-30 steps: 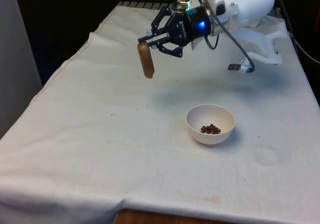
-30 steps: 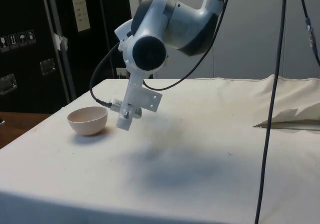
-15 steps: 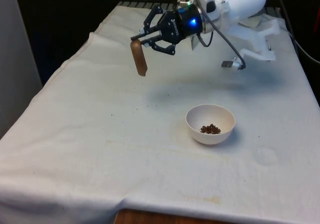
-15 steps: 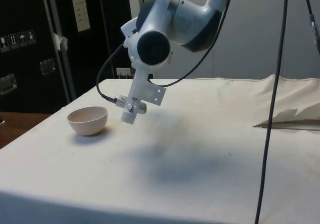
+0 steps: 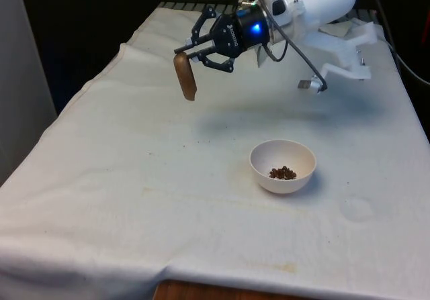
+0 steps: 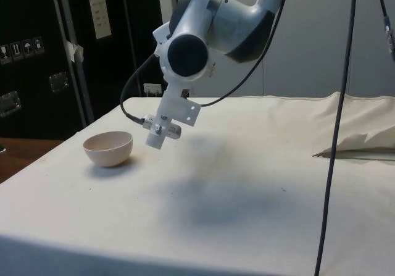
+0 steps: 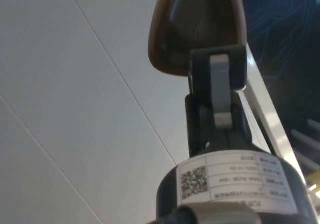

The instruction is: Pour the coffee beans from the cup into the bowl.

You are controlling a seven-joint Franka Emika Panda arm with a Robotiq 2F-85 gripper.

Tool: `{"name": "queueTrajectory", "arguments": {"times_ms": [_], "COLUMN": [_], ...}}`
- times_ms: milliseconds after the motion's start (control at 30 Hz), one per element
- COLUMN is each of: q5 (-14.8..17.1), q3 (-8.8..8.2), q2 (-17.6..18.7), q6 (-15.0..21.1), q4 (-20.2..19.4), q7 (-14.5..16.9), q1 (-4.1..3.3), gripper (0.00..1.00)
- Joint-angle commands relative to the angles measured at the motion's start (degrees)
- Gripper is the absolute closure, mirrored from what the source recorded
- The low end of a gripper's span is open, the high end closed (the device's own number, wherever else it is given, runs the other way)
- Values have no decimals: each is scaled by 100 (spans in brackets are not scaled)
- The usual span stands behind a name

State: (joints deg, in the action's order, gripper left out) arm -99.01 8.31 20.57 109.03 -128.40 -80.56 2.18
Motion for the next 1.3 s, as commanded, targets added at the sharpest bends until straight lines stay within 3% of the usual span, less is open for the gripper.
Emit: {"name": "queueTrajectory", "arguments": {"times_ms": [0,1267], "q5": [80,1438], "q3": [6,6], "q2": [-6,-11], "q6": [6,-189], "q4": [6,229], "q7": [6,-6], "q1": [6,-6], "gripper": [100,100]}}
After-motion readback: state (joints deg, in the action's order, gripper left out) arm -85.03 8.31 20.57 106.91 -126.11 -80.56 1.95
